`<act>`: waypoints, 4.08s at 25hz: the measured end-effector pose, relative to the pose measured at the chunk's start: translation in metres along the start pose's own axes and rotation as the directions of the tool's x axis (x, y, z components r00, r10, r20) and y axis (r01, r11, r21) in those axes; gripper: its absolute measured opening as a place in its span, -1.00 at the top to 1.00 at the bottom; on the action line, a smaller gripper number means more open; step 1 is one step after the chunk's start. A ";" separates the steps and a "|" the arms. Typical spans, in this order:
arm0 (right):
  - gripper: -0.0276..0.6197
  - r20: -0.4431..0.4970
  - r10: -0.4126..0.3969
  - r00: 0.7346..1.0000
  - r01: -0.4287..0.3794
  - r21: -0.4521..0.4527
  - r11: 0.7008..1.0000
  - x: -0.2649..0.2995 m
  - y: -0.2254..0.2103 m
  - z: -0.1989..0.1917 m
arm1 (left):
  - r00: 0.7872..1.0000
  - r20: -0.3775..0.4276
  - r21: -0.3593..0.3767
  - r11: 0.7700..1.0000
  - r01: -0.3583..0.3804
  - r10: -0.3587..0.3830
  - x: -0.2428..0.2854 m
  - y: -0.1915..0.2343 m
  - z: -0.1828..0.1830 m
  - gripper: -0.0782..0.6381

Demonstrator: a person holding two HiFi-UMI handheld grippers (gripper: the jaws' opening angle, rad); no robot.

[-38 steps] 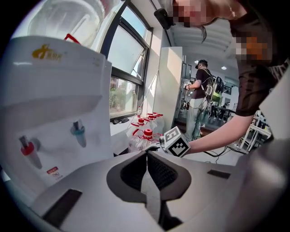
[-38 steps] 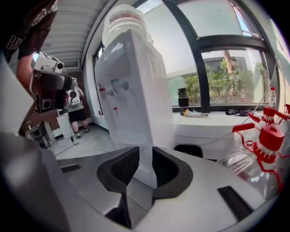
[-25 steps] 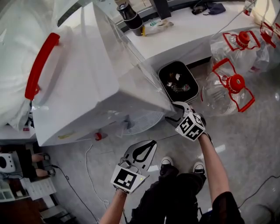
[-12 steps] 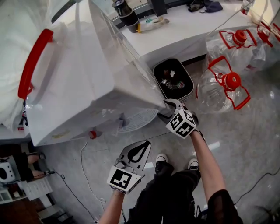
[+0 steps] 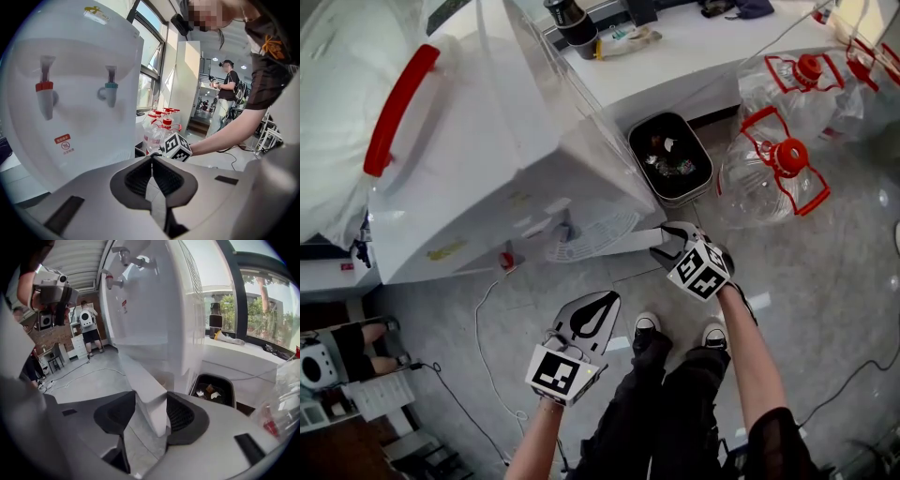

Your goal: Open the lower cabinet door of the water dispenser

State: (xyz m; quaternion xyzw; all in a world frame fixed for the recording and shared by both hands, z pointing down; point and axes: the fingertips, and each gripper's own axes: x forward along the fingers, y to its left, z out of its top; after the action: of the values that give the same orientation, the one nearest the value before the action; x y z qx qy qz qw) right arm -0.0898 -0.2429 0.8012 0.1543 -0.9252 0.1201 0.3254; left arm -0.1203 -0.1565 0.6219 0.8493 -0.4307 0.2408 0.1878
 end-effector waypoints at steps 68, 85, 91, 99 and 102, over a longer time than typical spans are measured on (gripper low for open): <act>0.55 0.147 0.311 0.939 -0.314 -0.009 0.950 -0.308 0.245 0.274 | 0.884 0.074 -0.323 0.850 -0.417 0.462 -0.306 -0.117 0.137 0.73; 0.55 0.299 0.140 0.944 -0.182 0.119 0.976 -0.465 0.204 0.284 | 0.934 0.128 -0.219 0.928 -0.302 0.334 -0.314 -0.200 0.229 0.73; 0.55 0.283 0.114 0.952 -0.162 0.152 0.975 -0.487 0.217 0.265 | 0.936 0.165 -0.196 0.940 -0.278 0.311 -0.315 -0.208 0.246 0.73; 0.56 0.313 0.081 0.946 -0.129 0.136 0.982 -0.493 0.267 0.259 | 0.936 0.173 -0.146 0.948 -0.282 0.305 -0.358 -0.229 0.226 0.73; 0.59 0.335 0.080 0.939 -0.127 0.118 0.985 -0.503 0.306 0.261 | 0.938 0.178 -0.133 0.952 -0.275 0.296 -0.385 -0.250 0.209 0.73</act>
State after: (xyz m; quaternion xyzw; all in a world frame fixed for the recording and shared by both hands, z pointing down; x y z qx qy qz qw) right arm 0.0243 0.0597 0.2446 0.1453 -0.9627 0.1734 0.1482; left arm -0.0601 0.1199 0.2043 0.7860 -0.5781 0.1575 0.1524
